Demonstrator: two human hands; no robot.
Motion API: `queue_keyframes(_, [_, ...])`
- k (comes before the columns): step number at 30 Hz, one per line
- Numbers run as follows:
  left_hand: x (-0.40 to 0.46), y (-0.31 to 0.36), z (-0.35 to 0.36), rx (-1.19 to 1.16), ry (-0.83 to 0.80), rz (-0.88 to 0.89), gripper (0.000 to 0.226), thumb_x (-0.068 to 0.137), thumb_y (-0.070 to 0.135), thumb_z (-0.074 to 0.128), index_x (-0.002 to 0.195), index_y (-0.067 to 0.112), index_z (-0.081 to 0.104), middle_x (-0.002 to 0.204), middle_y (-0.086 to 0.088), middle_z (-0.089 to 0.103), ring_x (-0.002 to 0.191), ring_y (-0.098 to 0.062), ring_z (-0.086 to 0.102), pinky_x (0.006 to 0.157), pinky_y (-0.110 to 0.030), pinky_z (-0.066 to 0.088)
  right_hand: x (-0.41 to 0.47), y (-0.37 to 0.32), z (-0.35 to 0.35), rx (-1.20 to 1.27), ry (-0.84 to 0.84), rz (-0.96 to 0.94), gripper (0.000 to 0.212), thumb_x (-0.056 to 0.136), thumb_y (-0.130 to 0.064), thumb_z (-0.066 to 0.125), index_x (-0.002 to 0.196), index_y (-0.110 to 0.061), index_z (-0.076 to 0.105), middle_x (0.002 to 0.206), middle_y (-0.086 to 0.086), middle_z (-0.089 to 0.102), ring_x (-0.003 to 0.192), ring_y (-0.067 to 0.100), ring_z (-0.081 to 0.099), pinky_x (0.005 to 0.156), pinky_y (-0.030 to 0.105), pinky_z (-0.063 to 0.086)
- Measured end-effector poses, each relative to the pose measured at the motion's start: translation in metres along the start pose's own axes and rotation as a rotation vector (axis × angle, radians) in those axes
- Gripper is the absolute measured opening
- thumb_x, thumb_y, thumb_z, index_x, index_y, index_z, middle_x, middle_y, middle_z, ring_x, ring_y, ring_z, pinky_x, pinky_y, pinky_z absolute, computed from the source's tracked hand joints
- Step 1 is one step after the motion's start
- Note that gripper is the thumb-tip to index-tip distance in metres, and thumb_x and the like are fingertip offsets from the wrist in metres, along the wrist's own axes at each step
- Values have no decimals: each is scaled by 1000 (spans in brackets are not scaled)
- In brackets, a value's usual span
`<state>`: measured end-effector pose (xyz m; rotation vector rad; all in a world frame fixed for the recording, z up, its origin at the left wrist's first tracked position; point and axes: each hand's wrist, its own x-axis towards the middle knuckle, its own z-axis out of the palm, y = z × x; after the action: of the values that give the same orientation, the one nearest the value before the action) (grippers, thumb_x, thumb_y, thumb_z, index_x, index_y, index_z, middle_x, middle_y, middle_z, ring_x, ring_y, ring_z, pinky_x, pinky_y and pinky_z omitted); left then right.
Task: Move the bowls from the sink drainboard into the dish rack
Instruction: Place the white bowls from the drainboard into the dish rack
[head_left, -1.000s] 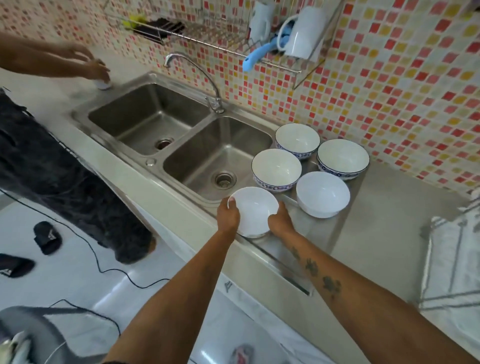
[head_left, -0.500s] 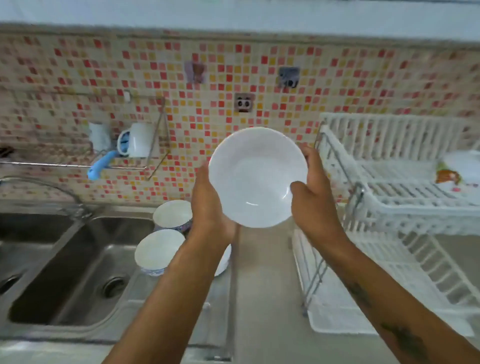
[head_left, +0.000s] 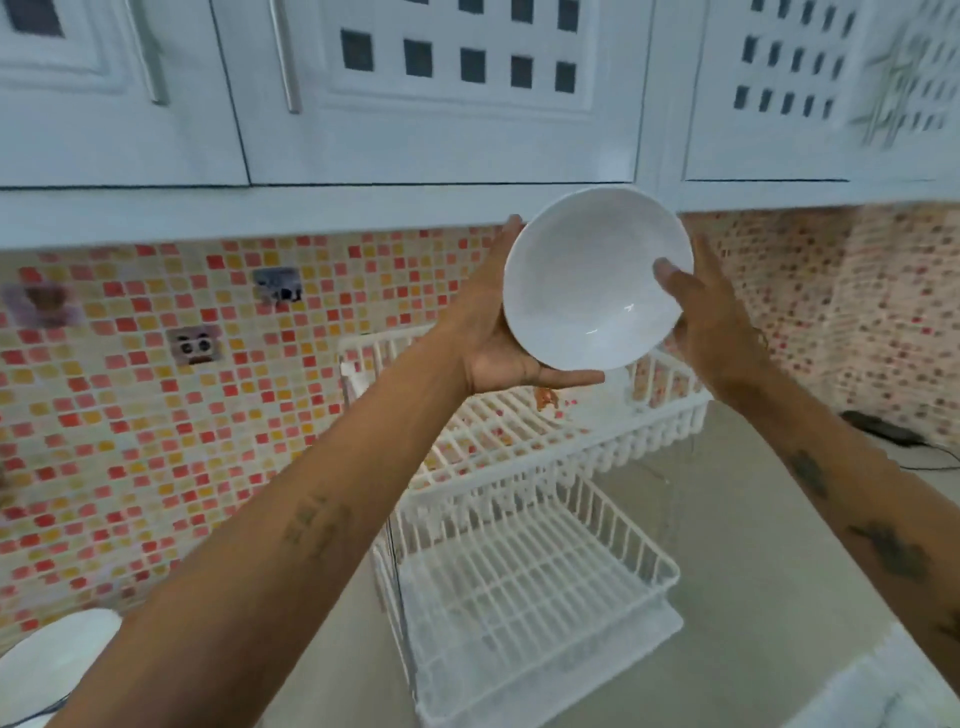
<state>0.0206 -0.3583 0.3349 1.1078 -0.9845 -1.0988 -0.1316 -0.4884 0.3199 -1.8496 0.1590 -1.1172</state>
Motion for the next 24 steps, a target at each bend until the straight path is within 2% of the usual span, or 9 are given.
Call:
queue_keyframes(1, [11, 0, 1, -67, 29, -36, 75, 76, 75, 55, 132, 26, 54, 139, -14, 53, 123, -42, 55, 90, -58, 51, 7, 6, -10, 50, -95, 66, 31, 100, -44, 31, 127, -44, 45, 125, -13, 57, 115, 5, 57, 95, 32, 50])
queue_keyframes(3, [33, 1, 1, 1, 192, -14, 52, 88, 64, 47, 122, 25, 59, 121, -13, 60, 102, -37, 63, 76, -52, 56, 25, 18, -26, 139, -280, 270, 65, 90, -67, 14, 141, -37, 41, 138, 1, 54, 121, 19, 57, 102, 41, 46])
queue_keyframes(6, [69, -12, 2, 358, 435, 117, 51, 81, 62, 60, 119, 28, 54, 116, -10, 61, 93, -27, 64, 75, -43, 58, 55, 42, -39, 125, -303, 521, 87, 82, -77, 10, 139, -23, 46, 142, 15, 50, 128, 32, 51, 113, 47, 36])
queue_keyframes(9, [99, -34, -2, 640, 556, 314, 66, 69, 56, 77, 118, 24, 46, 114, -3, 61, 96, -16, 65, 78, -33, 60, 78, 74, -32, 102, -204, 583, 82, 86, -76, 19, 127, -17, 58, 127, 12, 61, 115, 28, 56, 113, 45, 35])
queue_keyframes(12, [116, -58, -5, 765, 582, 363, 81, 65, 51, 83, 128, 21, 42, 128, -5, 46, 110, -20, 58, 90, -31, 54, 88, 95, -21, 37, -145, 553, 59, 91, -60, 41, 127, -17, 59, 126, 11, 66, 116, 29, 62, 108, 43, 42])
queue_keyframes(16, [124, -71, -17, 845, 606, 324, 83, 64, 45, 87, 129, 20, 41, 126, -6, 43, 106, -18, 52, 77, -20, 47, 90, 117, -6, 14, -63, 518, 47, 90, -39, 54, 120, -4, 61, 103, 20, 66, 87, 27, 63, 69, 30, 52])
queue_keyframes(20, [128, -79, -18, 863, 630, 266, 82, 62, 41, 89, 125, 19, 40, 120, -4, 41, 100, -17, 49, 67, -16, 43, 90, 136, 4, 15, -49, 498, 37, 89, -38, 53, 112, -10, 59, 93, 11, 63, 70, 23, 61, 59, 29, 49])
queue_keyframes(22, [130, -83, -20, 863, 642, 234, 81, 63, 40, 89, 123, 18, 40, 117, -4, 40, 99, -17, 48, 63, -14, 41, 92, 144, 6, -22, -38, 499, 26, 85, -41, 54, 99, -20, 61, 97, 9, 64, 73, 22, 62, 67, 34, 51])
queue_keyframes(24, [131, -86, -21, 879, 632, 188, 85, 62, 44, 88, 123, 15, 38, 116, -5, 39, 98, -18, 46, 61, -14, 39, 95, 148, 7, -88, -63, 489, 18, 84, -42, 53, 91, -28, 61, 111, 9, 64, 94, 27, 63, 86, 45, 52])
